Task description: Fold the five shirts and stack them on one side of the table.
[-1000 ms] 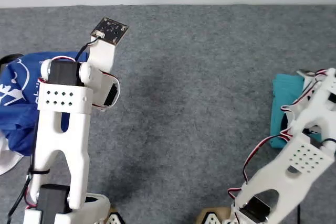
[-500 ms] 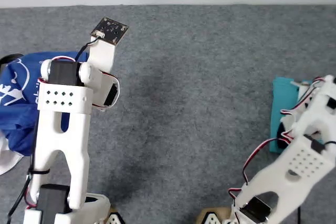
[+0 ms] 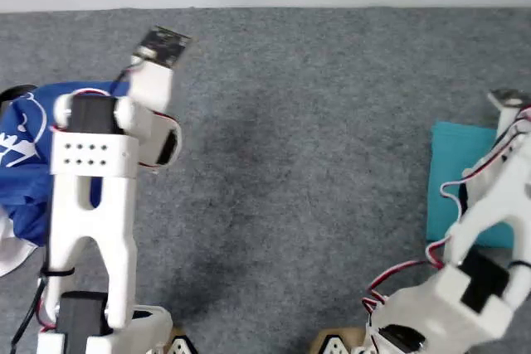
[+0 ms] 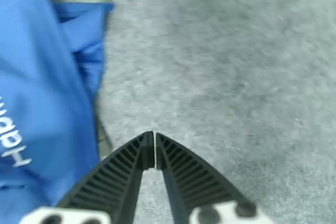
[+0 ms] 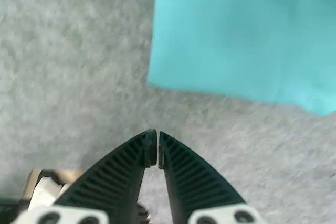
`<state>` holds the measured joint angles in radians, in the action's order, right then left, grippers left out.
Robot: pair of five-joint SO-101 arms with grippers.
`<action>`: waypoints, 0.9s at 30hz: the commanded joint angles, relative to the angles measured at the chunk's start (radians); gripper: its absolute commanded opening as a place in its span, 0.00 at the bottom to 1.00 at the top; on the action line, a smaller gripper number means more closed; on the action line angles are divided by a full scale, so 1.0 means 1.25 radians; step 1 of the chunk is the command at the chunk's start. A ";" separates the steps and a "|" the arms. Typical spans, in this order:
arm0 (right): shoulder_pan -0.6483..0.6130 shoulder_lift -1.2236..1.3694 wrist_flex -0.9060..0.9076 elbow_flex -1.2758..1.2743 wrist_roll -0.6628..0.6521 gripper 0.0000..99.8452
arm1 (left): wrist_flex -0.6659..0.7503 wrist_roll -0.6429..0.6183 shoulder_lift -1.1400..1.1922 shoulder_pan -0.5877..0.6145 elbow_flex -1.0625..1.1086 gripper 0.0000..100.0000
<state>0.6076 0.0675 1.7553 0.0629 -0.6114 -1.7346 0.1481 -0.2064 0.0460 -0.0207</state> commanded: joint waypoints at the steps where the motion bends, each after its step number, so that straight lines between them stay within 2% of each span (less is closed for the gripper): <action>1: -0.006 -0.115 0.031 -0.092 -0.004 0.01 | -0.016 0.022 -0.033 0.090 -0.062 0.06; 4: -0.003 -0.180 0.031 -0.171 -0.002 0.01 | -0.016 0.095 -0.034 0.196 -0.064 0.20; 6: -0.002 -0.214 0.031 -0.212 -0.002 0.01 | -0.016 0.151 -0.033 0.269 -0.064 0.25; 10: -0.004 -0.257 0.031 -0.273 0.018 0.01 | -0.012 0.318 -0.015 0.374 -0.063 0.26; 15: -0.007 -0.261 0.031 -0.302 0.108 0.01 | 0.050 0.426 0.043 0.473 -0.064 0.26; 22: -0.007 -0.268 0.031 -0.336 0.157 0.01 | 0.160 0.465 0.150 0.541 -0.064 0.26; 25: -0.007 -0.268 0.031 -0.349 0.182 0.01 | 0.167 0.465 0.212 0.540 -0.063 0.26; 27: -0.007 -0.268 0.033 -0.349 0.199 0.01 | 0.168 0.465 0.245 0.534 -0.063 0.22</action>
<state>0.6076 -0.2286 1.7553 -0.3790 -0.3951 -1.5505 0.7173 0.0744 0.7135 -0.0560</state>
